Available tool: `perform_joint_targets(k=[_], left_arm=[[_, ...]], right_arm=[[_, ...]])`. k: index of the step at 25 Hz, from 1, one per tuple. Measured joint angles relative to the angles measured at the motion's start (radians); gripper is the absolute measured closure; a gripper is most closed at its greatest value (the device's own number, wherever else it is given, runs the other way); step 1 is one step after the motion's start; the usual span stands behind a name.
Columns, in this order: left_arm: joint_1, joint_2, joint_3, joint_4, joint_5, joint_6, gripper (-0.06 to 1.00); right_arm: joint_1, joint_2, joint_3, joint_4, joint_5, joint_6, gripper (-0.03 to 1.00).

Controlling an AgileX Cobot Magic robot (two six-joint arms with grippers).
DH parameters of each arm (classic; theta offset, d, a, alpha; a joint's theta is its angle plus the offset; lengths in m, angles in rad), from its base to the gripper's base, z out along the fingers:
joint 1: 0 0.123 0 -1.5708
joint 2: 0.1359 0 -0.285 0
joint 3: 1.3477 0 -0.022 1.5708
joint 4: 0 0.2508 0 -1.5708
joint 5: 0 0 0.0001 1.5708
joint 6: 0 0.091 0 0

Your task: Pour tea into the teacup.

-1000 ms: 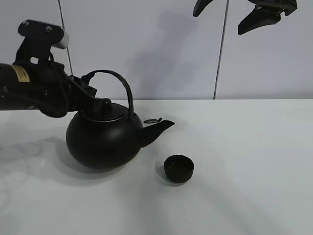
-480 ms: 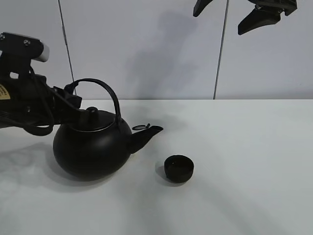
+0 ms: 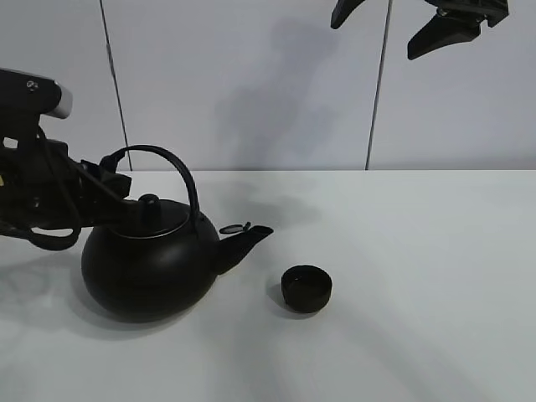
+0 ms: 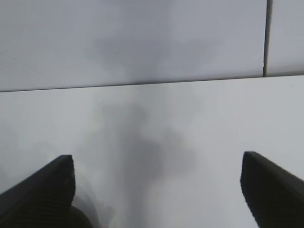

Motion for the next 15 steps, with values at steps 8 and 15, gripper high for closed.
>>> perform_joint_targets(k=[8, 15], left_arm=[[0.000, 0.000, 0.031, 0.000, -0.020, -0.028, 0.84], [0.000, 0.000, 0.067, 0.001, -0.074, -0.036, 0.84]], right_arm=[[0.000, 0.000, 0.000, 0.000, 0.000, 0.000, 0.31], [0.000, 0.000, 0.000, 0.000, 0.000, 0.000, 0.31]])
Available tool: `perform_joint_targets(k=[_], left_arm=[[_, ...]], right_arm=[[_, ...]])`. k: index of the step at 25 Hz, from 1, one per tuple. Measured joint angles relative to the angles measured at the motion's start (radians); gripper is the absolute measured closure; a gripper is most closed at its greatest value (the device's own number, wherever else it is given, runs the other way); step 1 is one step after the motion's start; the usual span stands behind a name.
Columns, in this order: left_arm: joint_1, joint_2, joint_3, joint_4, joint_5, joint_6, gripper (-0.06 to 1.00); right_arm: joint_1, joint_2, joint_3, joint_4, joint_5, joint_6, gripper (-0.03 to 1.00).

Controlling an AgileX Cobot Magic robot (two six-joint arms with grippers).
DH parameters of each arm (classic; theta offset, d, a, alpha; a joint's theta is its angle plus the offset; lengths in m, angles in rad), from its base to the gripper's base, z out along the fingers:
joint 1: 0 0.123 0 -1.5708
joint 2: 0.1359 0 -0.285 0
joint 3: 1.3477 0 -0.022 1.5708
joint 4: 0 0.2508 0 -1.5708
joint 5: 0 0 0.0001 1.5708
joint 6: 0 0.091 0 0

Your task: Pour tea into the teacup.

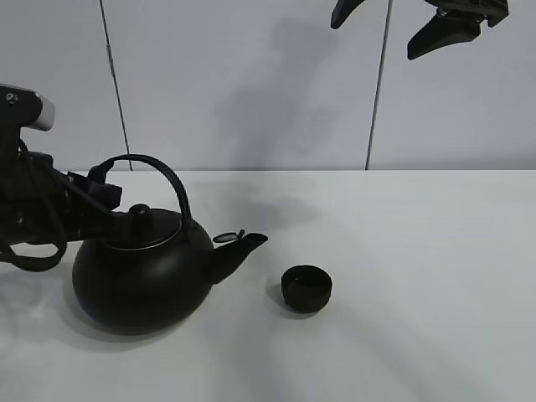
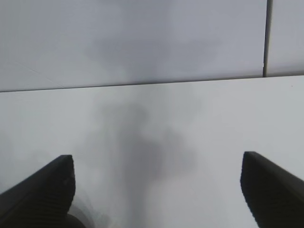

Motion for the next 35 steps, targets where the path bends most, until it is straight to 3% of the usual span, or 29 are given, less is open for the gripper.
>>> perform_joint_targets(k=[6, 30, 35], left_arm=[[0.000, -0.001, 0.001, 0.013, -0.046, -0.006, 0.84], [0.000, -0.001, 0.001, 0.144, -0.052, -0.045, 0.82], [0.000, -0.001, 0.001, 0.161, -0.052, -0.064, 0.77]], right_arm=[[0.000, 0.000, 0.000, 0.000, 0.000, 0.000, 0.31], [0.000, 0.000, 0.000, 0.000, 0.000, 0.000, 0.31], [0.000, 0.000, 0.000, 0.000, 0.000, 0.000, 0.31]])
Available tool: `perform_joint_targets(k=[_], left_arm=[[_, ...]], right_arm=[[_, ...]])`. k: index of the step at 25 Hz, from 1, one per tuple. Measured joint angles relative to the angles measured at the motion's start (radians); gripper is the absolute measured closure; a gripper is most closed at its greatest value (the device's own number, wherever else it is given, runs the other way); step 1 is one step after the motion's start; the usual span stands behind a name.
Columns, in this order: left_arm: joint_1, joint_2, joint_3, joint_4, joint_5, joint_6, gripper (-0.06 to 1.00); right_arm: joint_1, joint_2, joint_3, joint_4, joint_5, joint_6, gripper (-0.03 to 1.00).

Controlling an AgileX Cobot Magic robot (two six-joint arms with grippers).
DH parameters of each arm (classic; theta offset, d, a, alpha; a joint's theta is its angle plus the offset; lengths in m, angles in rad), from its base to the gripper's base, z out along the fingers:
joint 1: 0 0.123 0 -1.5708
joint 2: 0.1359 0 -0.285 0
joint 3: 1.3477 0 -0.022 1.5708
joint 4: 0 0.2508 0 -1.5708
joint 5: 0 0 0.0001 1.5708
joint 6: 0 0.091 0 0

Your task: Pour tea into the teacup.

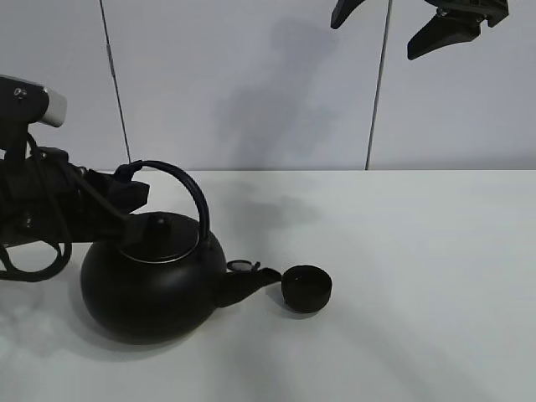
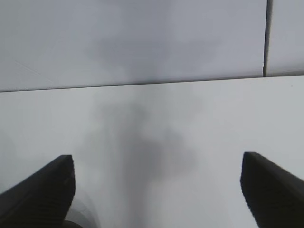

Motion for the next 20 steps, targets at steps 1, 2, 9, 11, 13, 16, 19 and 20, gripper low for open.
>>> perform_joint_targets(k=[1, 2, 9, 11, 13, 16, 19, 20], left_arm=[[0.000, 0.000, 0.000, 0.006, 0.000, -0.009, 0.76], [0.000, 0.000, 0.000, 0.010, 0.000, -0.024, 0.75], [0.000, -0.014, 0.021, 0.016, -0.060, -0.057, 0.65], [0.000, -0.020, 0.038, 0.013, -0.079, -0.059, 0.61], [0.000, -0.023, 0.057, 0.008, -0.102, -0.063, 0.59], [0.000, -0.023, 0.083, 0.004, -0.136, -0.063, 0.56], [0.000, -0.023, 0.103, 0.003, -0.158, -0.063, 0.54], [0.000, -0.024, 0.110, 0.003, -0.165, -0.063, 0.53]], right_arm=[[0.000, 0.000, 0.000, 0.000, 0.000, 0.000, 0.31], [0.000, 0.000, 0.000, 0.000, 0.000, 0.000, 0.31], [0.000, 0.000, 0.000, 0.000, 0.000, 0.000, 0.31], [0.000, 0.000, 0.000, 0.000, 0.000, 0.000, 0.31], [0.000, 0.000, 0.000, 0.000, 0.000, 0.000, 0.31], [0.000, 0.000, 0.000, 0.000, 0.000, 0.000, 0.31], [0.000, 0.000, 0.000, 0.000, 0.000, 0.000, 0.31], [0.000, 0.000, 0.000, 0.000, 0.000, 0.000, 0.31]])
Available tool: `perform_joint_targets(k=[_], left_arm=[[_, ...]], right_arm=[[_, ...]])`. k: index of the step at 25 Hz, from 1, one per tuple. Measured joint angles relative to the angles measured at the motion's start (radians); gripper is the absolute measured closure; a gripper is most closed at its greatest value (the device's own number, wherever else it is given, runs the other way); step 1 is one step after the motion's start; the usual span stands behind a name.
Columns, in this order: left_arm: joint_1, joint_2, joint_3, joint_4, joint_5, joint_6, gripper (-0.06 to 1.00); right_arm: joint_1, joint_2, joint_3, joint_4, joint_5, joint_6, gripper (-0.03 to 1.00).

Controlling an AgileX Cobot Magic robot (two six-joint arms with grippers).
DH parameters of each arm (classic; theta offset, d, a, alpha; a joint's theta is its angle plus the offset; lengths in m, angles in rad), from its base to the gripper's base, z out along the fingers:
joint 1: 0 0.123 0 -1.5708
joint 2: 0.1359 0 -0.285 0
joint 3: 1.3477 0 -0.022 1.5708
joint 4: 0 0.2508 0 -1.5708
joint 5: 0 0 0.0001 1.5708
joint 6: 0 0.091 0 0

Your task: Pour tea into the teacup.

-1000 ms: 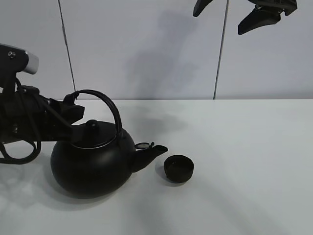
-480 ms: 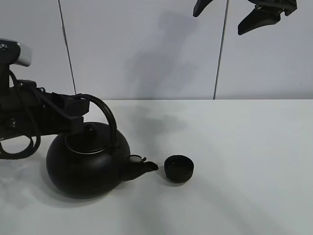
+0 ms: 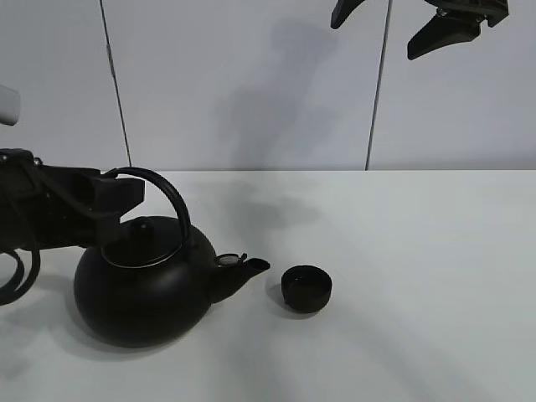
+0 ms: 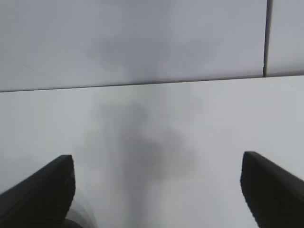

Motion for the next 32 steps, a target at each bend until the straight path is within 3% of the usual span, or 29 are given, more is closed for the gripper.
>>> perform_joint_targets(k=[10, 17, 25, 27, 32], left_arm=[[0.000, -0.010, 0.066, 0.010, -0.021, -0.036, 0.46], [0.000, -0.023, 0.147, 0.013, -0.021, -0.056, 0.33], [0.000, -0.249, 0.183, 0.001, -0.008, -0.047, 0.31], [0.000, -0.326, 0.156, -0.016, 0.089, -0.047, 0.31], [0.000, -0.518, -0.019, -0.013, 0.549, -0.036, 0.31]], right_arm=[[0.000, 0.000, 0.000, 0.000, 0.000, 0.000, 0.31], [0.000, 0.000, 0.000, 0.000, 0.000, 0.000, 0.31], [0.000, 0.000, 0.000, 0.000, 0.000, 0.000, 0.31], [0.000, 0.000, 0.000, 0.000, 0.000, 0.000, 0.31], [0.000, 0.000, 0.000, 0.000, 0.000, 0.000, 0.31]])
